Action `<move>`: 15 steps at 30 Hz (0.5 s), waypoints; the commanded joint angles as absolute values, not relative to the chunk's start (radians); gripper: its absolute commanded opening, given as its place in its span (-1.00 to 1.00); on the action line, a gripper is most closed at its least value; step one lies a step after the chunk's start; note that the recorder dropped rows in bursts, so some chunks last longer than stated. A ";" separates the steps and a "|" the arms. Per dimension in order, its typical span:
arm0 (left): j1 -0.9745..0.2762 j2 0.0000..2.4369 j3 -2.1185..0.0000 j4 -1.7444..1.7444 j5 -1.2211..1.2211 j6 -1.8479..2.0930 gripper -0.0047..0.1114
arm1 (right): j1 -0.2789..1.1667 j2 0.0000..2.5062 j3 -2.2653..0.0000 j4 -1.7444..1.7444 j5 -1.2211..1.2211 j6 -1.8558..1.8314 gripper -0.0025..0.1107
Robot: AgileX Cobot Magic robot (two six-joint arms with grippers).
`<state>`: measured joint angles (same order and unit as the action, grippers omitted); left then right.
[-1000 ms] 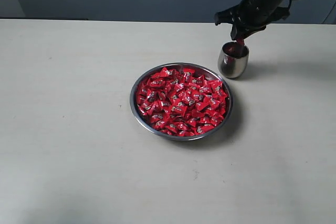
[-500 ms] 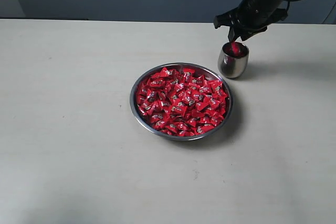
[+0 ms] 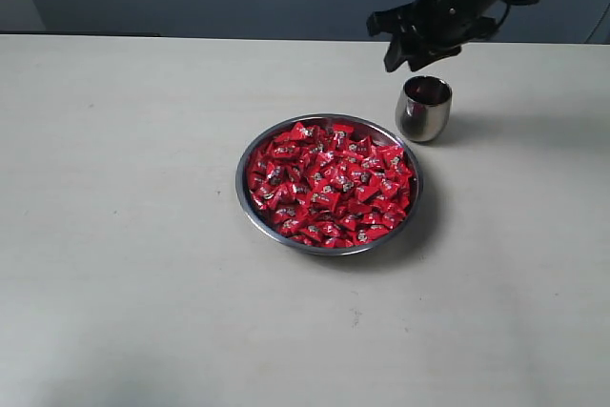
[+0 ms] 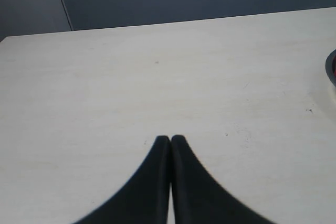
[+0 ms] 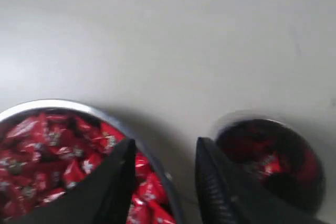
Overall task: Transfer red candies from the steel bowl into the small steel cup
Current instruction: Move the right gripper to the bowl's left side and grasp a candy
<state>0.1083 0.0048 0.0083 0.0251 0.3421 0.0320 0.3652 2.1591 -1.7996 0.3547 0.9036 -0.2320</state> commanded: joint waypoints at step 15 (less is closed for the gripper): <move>0.108 0.000 0.000 0.027 0.334 0.029 -0.91 | 0.630 2.194 -1.802 0.150 0.786 -0.159 -0.29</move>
